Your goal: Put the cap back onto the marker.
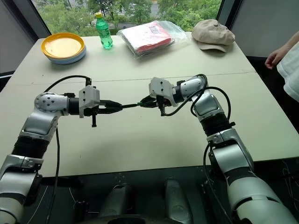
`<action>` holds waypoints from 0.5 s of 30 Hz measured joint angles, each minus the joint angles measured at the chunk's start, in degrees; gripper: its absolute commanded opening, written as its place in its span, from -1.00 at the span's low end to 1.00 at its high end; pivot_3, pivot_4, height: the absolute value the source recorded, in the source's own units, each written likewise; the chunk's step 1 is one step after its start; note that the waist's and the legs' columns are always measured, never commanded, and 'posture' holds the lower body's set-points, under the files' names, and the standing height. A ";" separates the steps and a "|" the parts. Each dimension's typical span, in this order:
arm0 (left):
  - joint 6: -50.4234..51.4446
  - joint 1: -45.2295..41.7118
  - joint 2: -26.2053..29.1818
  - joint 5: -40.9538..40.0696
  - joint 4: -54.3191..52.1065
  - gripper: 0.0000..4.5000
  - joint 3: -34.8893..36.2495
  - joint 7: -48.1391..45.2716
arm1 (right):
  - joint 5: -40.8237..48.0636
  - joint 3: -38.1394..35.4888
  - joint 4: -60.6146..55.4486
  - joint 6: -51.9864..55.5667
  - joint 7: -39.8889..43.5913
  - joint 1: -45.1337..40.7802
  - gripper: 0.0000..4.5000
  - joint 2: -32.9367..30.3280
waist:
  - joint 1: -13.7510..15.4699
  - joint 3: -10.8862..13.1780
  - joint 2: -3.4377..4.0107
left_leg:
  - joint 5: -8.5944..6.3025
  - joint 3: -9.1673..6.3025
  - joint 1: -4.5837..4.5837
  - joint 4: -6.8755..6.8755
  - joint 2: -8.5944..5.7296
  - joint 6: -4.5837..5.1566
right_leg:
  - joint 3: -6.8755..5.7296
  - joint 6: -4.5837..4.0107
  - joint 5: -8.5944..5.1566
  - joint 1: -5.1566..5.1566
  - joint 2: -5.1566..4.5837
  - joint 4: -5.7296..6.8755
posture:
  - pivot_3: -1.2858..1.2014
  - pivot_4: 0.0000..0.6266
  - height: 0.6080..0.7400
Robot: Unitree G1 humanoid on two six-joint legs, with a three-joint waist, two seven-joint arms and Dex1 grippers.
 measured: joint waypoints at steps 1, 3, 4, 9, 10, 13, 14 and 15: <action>0.00 0.00 0.00 -0.01 -0.01 -1.00 0.05 -0.02 | 0.00 0.01 0.00 0.07 0.08 -0.07 -0.99 -0.01 | -0.01 0.00 0.00 | 0.00 0.00 0.00 0.00 0.00 0.00 | 0.00 0.00 0.00 0.00 0.00 0.00 | 0.03 -0.52 1.00; -0.06 0.00 0.00 0.03 -0.02 -1.00 0.04 -0.14 | 0.02 0.02 -0.03 0.33 0.37 -0.09 -0.99 -0.02 | 0.00 0.00 0.00 | 0.00 0.00 0.00 0.00 0.00 0.00 | 0.00 0.00 0.00 0.00 0.00 0.00 | 0.03 -0.52 1.00; -0.09 0.00 0.00 0.05 -0.02 -1.00 0.02 -0.16 | 0.03 0.03 -0.09 0.50 0.45 -0.09 -0.99 -0.02 | -0.01 0.00 0.00 | 0.00 0.00 0.00 0.00 0.00 0.00 | 0.00 0.00 0.00 0.00 0.00 0.00 | 0.03 -0.52 1.00; -1.14 -0.13 0.00 0.51 -0.01 -1.00 -0.02 -0.33 | 0.02 0.15 -0.75 1.24 1.02 -0.08 -0.99 -0.09 | 0.00 0.00 0.00 | 0.00 0.00 0.00 0.00 0.00 0.00 | 0.00 0.00 0.00 0.00 0.00 0.00 | 0.03 -0.52 1.00; -1.28 -0.20 0.00 0.62 -0.01 -1.00 -0.08 -0.34 | 0.01 0.24 -0.76 1.29 1.04 -0.08 -0.99 -0.04 | 0.00 0.00 0.00 | 0.00 0.00 0.00 0.00 0.00 0.00 | 0.00 0.00 0.00 0.00 0.00 0.00 | 0.03 -0.52 1.00; -2.81 -0.58 -0.01 1.19 0.41 -1.00 -0.32 -0.34 | 0.01 0.47 -0.84 1.49 1.08 -0.08 -0.99 0.11 | 0.00 0.00 0.00 | 0.00 0.00 0.00 0.00 0.00 0.00 | 0.00 0.00 0.00 0.00 0.00 0.00 | 0.03 -0.52 1.00; -3.51 -0.83 -0.05 1.46 0.54 -1.00 -0.53 -0.27 | 0.01 0.59 -1.00 1.60 1.11 -0.08 -0.99 0.23 | 0.00 0.00 0.00 | 0.00 0.00 0.00 0.00 0.00 0.00 | 0.00 0.00 0.00 0.00 0.00 0.00 | 0.03 -0.52 1.00; -4.05 -1.21 -0.18 1.83 0.73 -1.00 -0.76 -0.26 | -0.04 0.74 -1.19 1.75 1.11 -0.08 -0.99 0.40 | 0.01 0.00 0.00 | 0.00 0.00 0.00 0.00 0.00 0.00 | 0.00 0.00 0.00 0.00 0.00 0.00 | 0.03 -0.52 1.00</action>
